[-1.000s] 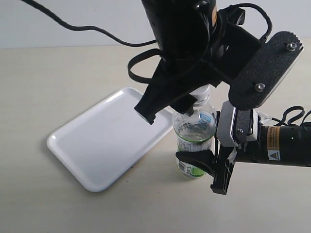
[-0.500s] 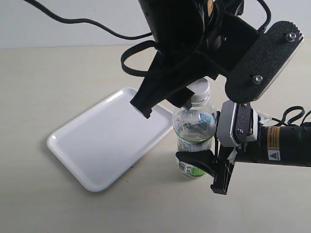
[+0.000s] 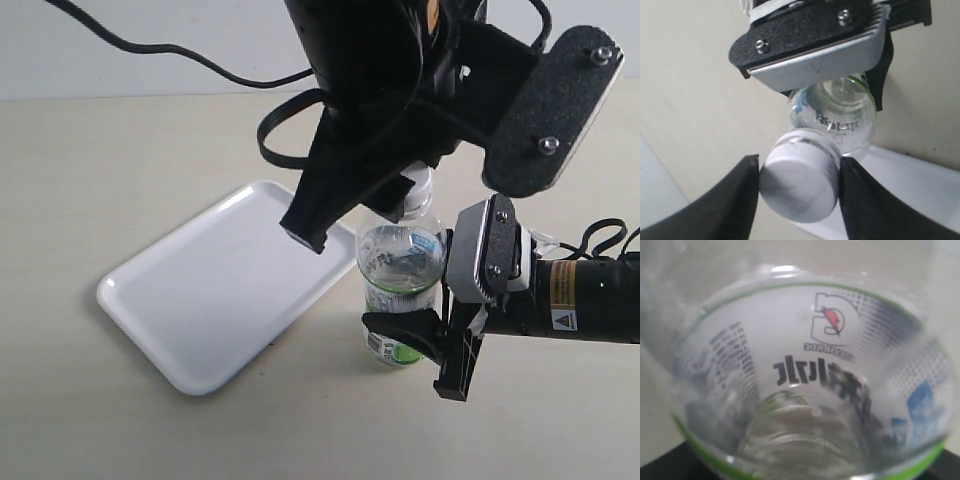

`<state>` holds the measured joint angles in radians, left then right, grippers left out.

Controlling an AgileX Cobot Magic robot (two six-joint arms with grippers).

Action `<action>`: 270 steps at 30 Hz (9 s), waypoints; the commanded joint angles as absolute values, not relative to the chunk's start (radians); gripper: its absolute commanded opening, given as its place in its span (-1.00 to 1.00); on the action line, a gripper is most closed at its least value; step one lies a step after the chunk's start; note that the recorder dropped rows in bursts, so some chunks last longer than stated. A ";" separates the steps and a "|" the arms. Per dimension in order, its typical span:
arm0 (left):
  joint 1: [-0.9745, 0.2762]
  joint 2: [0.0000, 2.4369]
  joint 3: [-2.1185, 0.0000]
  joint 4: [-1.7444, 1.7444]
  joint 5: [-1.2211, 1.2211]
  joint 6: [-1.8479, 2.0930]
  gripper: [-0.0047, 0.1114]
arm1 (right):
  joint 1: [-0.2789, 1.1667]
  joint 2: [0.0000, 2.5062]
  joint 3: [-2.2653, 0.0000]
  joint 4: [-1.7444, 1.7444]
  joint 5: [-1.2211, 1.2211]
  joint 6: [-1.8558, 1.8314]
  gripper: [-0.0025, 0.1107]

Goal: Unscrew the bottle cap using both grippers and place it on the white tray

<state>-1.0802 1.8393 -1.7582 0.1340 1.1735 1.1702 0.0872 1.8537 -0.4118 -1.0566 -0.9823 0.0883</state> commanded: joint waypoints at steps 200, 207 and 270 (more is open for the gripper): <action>-0.638 1.110 -0.264 0.251 -0.783 -0.075 -0.92 | 0.088 1.376 -0.325 -1.744 -0.606 1.668 -0.96; -0.638 1.110 -0.264 0.251 -0.783 -0.075 -0.92 | 0.088 1.214 -0.260 -1.697 -0.599 1.668 -0.96; -0.638 1.110 -0.264 0.251 -0.783 -0.075 -0.92 | 0.085 0.115 -0.244 -0.948 0.237 1.169 -0.96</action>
<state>-0.6386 1.1158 -0.2703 0.2492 -0.7843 -0.0634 0.0895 0.1388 -0.2421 -0.9365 0.2257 1.1821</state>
